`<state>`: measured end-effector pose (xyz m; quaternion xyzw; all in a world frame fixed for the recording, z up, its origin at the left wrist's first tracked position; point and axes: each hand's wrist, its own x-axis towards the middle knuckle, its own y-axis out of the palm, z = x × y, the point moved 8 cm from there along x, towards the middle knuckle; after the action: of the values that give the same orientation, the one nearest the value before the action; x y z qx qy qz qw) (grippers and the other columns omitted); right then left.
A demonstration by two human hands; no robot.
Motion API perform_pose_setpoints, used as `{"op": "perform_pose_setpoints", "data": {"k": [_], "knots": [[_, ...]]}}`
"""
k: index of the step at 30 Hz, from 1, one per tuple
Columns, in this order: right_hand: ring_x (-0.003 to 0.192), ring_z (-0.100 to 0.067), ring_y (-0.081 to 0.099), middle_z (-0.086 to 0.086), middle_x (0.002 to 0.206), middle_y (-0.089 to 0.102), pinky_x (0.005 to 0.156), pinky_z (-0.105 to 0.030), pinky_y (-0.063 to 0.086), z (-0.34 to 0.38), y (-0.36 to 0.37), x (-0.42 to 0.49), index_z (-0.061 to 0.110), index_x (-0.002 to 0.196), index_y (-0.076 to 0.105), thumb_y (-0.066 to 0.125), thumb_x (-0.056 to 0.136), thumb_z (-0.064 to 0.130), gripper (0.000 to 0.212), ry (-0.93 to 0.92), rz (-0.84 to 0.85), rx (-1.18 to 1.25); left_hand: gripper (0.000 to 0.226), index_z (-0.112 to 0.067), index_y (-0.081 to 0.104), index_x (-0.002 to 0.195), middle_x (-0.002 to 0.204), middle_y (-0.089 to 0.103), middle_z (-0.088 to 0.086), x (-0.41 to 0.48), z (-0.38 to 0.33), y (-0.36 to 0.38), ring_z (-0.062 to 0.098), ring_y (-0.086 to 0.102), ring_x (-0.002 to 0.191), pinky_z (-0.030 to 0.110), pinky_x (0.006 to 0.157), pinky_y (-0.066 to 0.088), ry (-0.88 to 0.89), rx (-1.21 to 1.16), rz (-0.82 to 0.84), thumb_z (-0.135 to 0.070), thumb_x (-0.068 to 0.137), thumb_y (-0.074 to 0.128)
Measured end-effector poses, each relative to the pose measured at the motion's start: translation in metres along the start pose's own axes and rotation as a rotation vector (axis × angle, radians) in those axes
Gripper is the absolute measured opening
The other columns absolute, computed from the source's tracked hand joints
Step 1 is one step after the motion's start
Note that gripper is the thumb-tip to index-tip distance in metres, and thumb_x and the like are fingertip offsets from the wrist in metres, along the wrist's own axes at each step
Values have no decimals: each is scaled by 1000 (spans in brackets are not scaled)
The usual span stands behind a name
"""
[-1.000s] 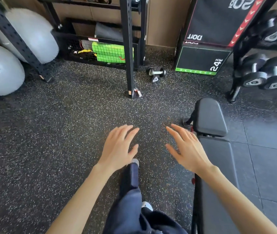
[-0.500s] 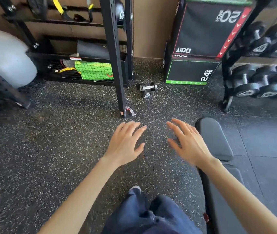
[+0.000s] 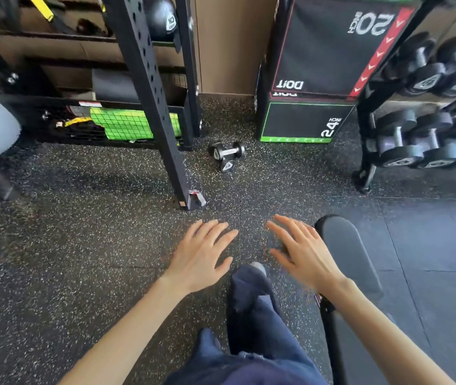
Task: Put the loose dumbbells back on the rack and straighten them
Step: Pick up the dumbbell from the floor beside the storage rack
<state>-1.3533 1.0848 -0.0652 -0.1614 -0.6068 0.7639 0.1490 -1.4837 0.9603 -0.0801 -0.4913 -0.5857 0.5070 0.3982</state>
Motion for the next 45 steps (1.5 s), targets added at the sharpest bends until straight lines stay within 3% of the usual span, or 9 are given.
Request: {"op": "perform_pose_setpoints", "data": {"k": [6,13,24,31,39,45], "knots": [[123,-26,50,-5,134,53,100,-45,42,-73,-29,95,22,133,44,19,96,54,55,-71,17,-17,57,-23,45,137,134,54,2,118,32,-25,21,47,124,45,109,30,-132,-37,-50,-51,89,32],[124,-25,49,-4,133,54,101,-46,40,-145,-53,191,21,134,45,15,96,55,59,-165,53,-84,56,-21,48,135,131,54,3,225,42,-39,22,49,122,45,105,34,-201,-95,-106,-50,90,34],[122,-22,51,0,130,56,100,-41,41,-209,-46,312,22,133,47,25,94,52,53,-219,126,-83,55,-21,52,133,127,58,2,335,98,-11,21,51,119,42,103,36,-258,-70,-25,-50,90,33],[120,-22,53,-1,128,57,99,-42,43,-241,-80,435,21,132,46,11,95,57,62,-267,117,-103,55,-19,56,128,123,61,3,420,178,-29,22,55,115,44,100,40,-317,-55,-43,-49,88,35],[118,-24,54,-4,128,57,98,-41,43,-265,-100,563,18,132,48,18,94,56,61,-350,120,-80,55,-18,57,126,121,61,3,504,242,-40,22,57,112,46,99,41,-387,-73,-39,-48,86,34],[116,-24,55,-2,128,57,98,-41,42,-293,-83,636,19,133,47,13,94,58,65,-409,218,-61,55,-19,58,126,122,61,3,533,272,-12,23,57,113,46,98,43,-526,-93,15,-49,87,32]]}}
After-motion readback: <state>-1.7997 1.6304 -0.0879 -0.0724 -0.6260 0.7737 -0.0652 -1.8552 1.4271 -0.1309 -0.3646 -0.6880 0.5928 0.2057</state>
